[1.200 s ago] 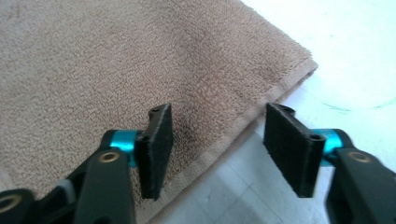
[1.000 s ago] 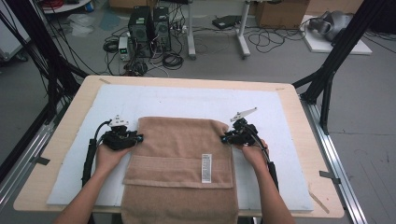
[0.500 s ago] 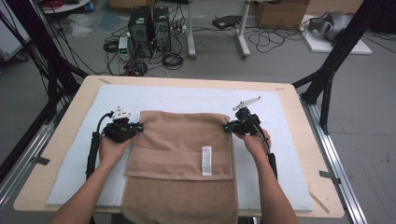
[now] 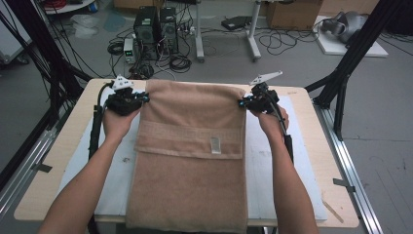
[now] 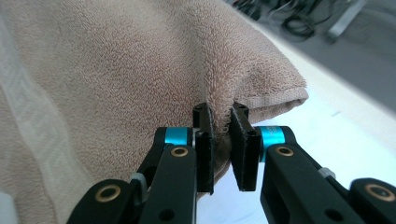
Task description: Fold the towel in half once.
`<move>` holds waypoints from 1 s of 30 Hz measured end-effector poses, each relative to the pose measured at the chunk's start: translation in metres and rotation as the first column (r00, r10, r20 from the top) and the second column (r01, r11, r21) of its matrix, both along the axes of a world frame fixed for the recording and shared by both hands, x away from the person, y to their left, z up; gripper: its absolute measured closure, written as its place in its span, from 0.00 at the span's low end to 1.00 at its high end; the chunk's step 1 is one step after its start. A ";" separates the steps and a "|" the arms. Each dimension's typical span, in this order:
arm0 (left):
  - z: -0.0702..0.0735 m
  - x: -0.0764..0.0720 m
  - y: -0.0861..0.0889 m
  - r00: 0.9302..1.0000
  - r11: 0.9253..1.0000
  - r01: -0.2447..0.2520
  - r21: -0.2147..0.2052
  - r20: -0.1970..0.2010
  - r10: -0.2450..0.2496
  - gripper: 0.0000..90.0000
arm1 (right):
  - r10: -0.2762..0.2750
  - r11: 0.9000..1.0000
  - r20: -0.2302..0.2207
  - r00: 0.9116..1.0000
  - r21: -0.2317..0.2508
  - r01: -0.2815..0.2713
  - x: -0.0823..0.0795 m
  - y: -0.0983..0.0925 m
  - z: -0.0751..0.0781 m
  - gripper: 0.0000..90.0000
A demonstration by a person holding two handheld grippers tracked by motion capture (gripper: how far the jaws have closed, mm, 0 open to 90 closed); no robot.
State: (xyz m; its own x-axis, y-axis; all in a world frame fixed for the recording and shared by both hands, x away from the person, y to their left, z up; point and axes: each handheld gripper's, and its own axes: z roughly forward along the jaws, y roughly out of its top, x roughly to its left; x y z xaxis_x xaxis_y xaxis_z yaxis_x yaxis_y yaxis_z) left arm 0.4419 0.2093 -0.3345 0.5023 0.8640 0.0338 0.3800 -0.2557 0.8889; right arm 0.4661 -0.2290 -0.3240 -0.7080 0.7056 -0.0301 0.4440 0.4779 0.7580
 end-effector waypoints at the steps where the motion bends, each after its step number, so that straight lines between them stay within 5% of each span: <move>1: -0.002 0.003 0.001 1.000 1.000 -0.008 0.010 -0.019 0.009 0.84 | -0.010 1.000 0.003 1.000 0.012 0.010 0.004 -0.002 -0.001 0.78; 4: -0.014 0.006 0.008 0.996 1.000 0.009 -0.004 -0.085 -0.010 0.70 | -0.023 0.998 -0.051 0.998 0.053 0.026 0.009 -0.008 -0.010 0.69; 13: -0.046 -0.028 0.019 0.988 0.995 0.093 -0.029 -0.118 -0.096 0.64 | 0.036 0.997 -0.100 0.994 0.071 -0.029 -0.019 -0.009 -0.035 0.57; 15: -0.049 -0.034 0.019 0.982 0.993 0.114 -0.022 -0.148 -0.117 0.61 | 0.044 0.997 -0.152 0.987 0.066 -0.034 -0.025 -0.007 -0.035 0.53; 19: -0.053 -0.051 0.019 0.982 0.990 0.141 -0.024 -0.123 -0.143 0.60 | 0.082 0.995 -0.070 0.994 0.062 -0.077 -0.045 0.000 -0.031 0.55; 30: -0.065 -0.084 0.018 0.976 0.981 0.190 -0.039 -0.104 -0.193 0.56 | 0.110 0.992 -0.086 0.990 0.070 -0.104 -0.079 -0.004 -0.054 0.51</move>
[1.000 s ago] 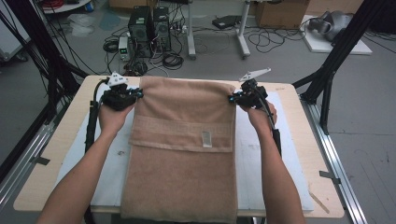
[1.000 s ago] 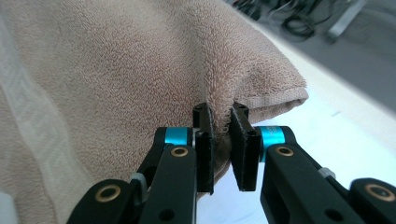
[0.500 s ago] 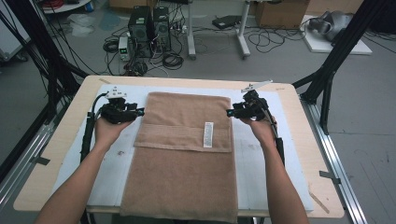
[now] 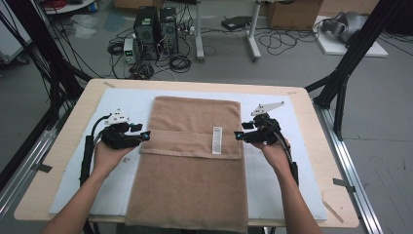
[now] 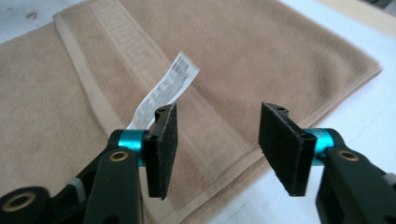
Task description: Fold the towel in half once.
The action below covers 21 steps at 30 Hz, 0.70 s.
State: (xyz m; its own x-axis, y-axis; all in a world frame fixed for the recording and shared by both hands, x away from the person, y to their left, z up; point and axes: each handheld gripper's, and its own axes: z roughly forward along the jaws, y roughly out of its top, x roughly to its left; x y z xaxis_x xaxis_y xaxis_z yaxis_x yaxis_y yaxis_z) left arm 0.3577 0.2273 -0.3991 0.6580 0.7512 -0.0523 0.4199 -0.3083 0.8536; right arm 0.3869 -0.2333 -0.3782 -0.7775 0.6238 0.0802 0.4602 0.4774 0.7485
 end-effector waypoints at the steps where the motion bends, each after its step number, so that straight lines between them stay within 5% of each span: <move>1: 0.000 -0.003 -0.001 1.000 1.000 0.005 -0.002 0.001 -0.005 0.56 | 0.009 1.000 0.005 1.000 -0.012 -0.009 -0.003 0.001 -0.002 0.51; 12: -0.020 -0.018 -0.006 0.999 0.999 0.038 0.034 -0.029 -0.037 0.55 | 0.031 0.999 -0.017 0.999 -0.023 -0.031 -0.019 0.004 -0.025 0.52; 21: -0.035 -0.012 -0.012 0.995 0.996 0.058 0.073 -0.082 -0.052 0.62 | 0.045 0.996 -0.067 0.997 -0.068 -0.050 -0.019 0.012 -0.052 0.59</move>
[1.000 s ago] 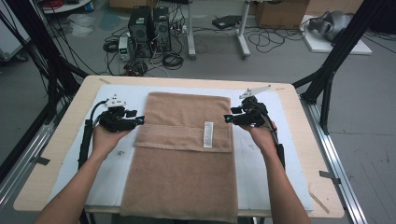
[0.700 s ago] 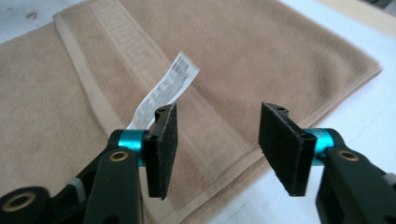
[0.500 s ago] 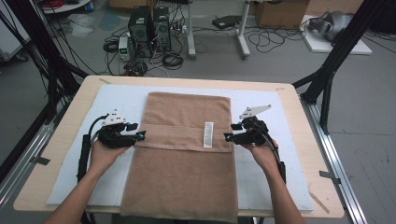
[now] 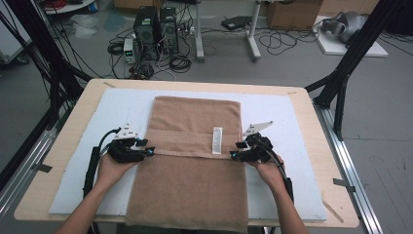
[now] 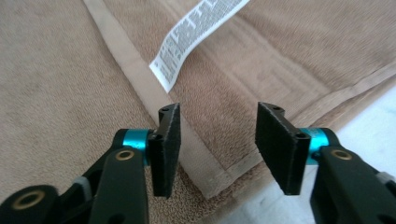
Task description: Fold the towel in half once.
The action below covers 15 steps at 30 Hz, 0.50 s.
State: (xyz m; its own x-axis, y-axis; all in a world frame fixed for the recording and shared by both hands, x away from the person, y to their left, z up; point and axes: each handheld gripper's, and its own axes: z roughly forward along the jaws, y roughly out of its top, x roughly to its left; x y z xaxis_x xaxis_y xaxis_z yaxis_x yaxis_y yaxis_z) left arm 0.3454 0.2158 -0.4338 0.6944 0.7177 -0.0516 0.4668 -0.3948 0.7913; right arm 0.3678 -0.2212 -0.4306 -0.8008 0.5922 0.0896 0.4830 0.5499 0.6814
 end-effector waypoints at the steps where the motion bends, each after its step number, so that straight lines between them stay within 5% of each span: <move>1: -0.002 0.001 0.001 1.000 1.000 -0.006 -0.007 -0.006 0.006 0.63 | 0.000 1.000 -0.013 1.000 -0.008 0.000 0.000 0.001 -0.002 0.60; 4: -0.009 0.006 0.000 1.000 1.000 -0.002 0.005 -0.030 0.002 0.68 | 0.003 1.000 0.001 1.000 -0.023 -0.003 0.001 0.002 -0.004 0.64; 15: -0.011 0.006 -0.007 1.000 1.000 0.004 0.023 0.003 -0.004 0.94 | 0.024 1.000 -0.011 1.000 -0.003 -0.024 0.005 0.000 -0.005 0.91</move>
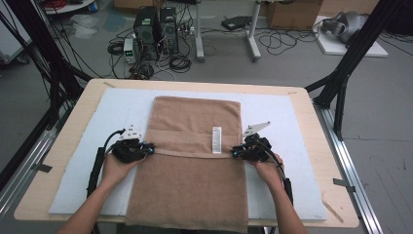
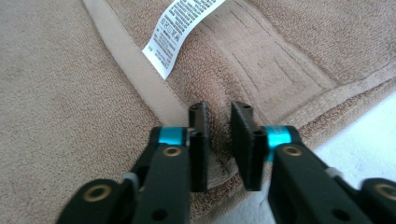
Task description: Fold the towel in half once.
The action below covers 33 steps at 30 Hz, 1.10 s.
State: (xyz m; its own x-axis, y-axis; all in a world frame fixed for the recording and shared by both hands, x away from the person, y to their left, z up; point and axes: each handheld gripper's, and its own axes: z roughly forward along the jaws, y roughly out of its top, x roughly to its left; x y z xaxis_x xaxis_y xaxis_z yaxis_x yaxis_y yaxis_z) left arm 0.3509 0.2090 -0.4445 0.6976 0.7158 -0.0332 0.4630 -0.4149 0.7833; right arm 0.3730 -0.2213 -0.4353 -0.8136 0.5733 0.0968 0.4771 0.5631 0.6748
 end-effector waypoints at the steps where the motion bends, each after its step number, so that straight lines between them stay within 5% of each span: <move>1: 0.001 0.000 0.000 1.000 1.000 0.003 0.000 0.000 -0.003 0.94 | 0.000 1.000 -0.003 1.000 -0.003 0.000 0.000 0.000 0.001 0.92; 16: 0.023 -0.011 0.011 1.000 0.993 0.008 -0.118 0.013 -0.006 0.95 | 0.032 0.998 0.008 0.999 0.055 -0.033 -0.002 -0.007 0.024 0.94; 33: 0.040 -0.041 0.012 0.996 0.994 0.072 -0.086 0.066 -0.067 0.95 | 0.117 0.987 0.029 0.993 0.103 -0.120 -0.030 -0.017 0.043 0.94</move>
State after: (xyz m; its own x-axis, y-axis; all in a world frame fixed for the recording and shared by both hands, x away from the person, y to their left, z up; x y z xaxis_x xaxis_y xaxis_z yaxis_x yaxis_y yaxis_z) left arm 0.3096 0.2209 -0.4042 0.7483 0.6616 -0.0486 0.3841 -0.3723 0.8449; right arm 0.3432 -0.2378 -0.3921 -0.8778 0.4606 0.1315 0.3949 0.5405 0.7429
